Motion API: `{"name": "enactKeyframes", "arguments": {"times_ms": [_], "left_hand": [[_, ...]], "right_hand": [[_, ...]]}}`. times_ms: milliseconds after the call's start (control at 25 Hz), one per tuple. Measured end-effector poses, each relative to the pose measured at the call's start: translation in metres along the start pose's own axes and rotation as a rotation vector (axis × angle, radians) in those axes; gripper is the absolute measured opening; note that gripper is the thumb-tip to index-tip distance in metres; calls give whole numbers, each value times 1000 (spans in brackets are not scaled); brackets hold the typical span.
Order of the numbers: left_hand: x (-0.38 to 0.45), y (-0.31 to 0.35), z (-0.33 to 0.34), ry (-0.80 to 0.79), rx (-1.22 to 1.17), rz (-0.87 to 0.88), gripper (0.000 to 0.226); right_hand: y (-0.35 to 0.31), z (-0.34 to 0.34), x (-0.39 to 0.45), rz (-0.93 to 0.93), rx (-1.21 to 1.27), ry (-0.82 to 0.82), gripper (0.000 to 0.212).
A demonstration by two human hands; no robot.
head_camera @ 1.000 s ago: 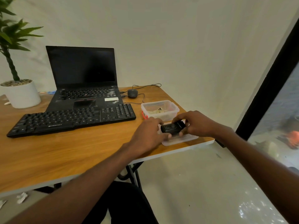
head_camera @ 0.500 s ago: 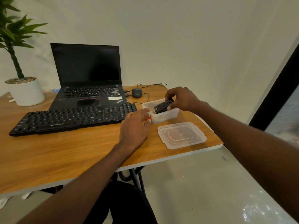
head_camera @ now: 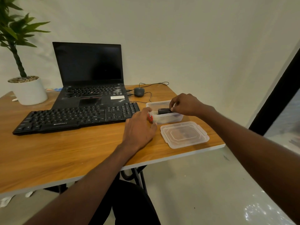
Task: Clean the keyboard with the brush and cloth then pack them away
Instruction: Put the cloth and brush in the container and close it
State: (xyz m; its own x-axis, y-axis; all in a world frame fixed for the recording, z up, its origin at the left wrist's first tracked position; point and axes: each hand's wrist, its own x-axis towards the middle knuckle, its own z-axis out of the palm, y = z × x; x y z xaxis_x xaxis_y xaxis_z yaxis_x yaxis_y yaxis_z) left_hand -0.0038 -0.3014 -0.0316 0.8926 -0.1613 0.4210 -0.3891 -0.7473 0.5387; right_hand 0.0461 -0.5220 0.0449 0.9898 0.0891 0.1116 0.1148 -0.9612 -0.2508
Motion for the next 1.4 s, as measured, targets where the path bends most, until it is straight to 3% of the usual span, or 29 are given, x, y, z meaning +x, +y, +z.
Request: {"name": "enactKeyframes", "arguments": {"times_ms": [280, 440, 480, 560, 640, 720, 840, 960, 1080, 1200, 1280, 1400], "left_hand": [[-5, 5, -6, -39, 20, -2, 55], [-14, 13, -8, 145, 160, 89, 25], [-16, 14, -9, 140, 173, 98, 20], [-21, 19, -7, 45, 228, 110, 35], [-31, 32, -4, -37, 253, 77, 42], [-43, 47, 4, -74, 231, -4, 37], [-56, 59, 9, -74, 93, -126, 21], [-71, 67, 1, 21, -241, -232, 3], [-65, 72, -20, 286, -436, -39, 13], [-28, 63, -36, 382, -476, 59, 13], [-11, 50, -34, 350, -513, 58, 17], [-5, 28, -16, 299, -469, 7, 23]], "right_hand": [[2, 0, -30, -8, 53, 60, 37], [4, -4, -69, 132, 181, 610, 29], [10, -2, -79, 233, 187, 618, 26], [27, 8, -95, 406, 108, 398, 16], [35, 21, -107, 429, 38, 122, 21], [37, 29, -116, 388, 33, 50, 23], [40, 26, -129, 442, 192, 154, 17], [52, 13, -142, 499, 530, 334, 24], [36, -2, -144, 324, 739, 599, 22], [11, -12, -117, 200, 869, 784, 20], [5, -2, -98, 142, 950, 792, 27], [12, 35, -83, 97, 848, 684, 39]]}}
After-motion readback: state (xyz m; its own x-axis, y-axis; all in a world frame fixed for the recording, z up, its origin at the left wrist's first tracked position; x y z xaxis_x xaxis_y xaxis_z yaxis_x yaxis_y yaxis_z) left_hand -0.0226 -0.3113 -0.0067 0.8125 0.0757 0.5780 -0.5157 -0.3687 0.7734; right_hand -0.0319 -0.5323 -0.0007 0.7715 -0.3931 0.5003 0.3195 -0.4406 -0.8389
